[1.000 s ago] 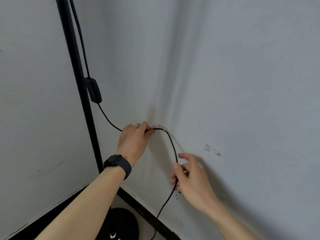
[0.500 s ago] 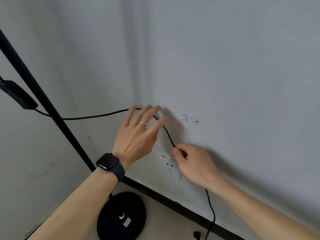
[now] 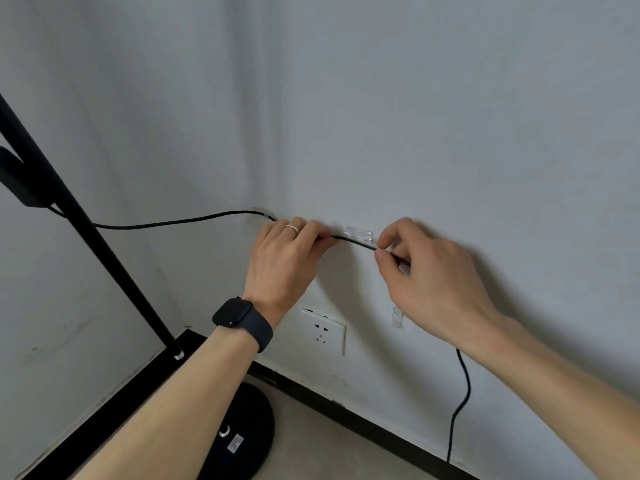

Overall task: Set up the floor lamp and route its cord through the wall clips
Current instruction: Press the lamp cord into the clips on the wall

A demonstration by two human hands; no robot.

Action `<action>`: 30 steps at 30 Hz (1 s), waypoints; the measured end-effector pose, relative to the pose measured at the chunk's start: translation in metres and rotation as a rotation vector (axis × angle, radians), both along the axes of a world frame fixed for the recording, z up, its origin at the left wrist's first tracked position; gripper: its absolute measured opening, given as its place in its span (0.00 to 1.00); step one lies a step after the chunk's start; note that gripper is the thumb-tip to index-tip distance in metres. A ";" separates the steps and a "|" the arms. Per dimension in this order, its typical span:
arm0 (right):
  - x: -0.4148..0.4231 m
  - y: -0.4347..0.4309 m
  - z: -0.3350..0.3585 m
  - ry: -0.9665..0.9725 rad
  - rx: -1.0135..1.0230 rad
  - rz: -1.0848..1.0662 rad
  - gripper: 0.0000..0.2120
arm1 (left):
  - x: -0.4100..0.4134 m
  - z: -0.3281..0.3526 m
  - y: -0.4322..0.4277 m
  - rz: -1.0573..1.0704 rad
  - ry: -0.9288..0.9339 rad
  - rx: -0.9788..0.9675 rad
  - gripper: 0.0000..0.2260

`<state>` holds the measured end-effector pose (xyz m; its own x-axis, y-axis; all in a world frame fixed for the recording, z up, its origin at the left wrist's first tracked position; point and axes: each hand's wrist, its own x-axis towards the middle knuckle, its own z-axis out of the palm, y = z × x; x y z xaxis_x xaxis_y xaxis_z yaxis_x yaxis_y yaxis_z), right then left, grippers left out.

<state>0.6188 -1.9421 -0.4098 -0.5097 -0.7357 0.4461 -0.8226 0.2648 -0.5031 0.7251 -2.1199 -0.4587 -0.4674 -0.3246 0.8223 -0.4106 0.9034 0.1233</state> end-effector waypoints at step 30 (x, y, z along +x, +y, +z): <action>-0.007 0.015 -0.054 -0.553 0.036 -0.071 0.22 | 0.002 0.001 0.013 0.032 0.070 0.270 0.05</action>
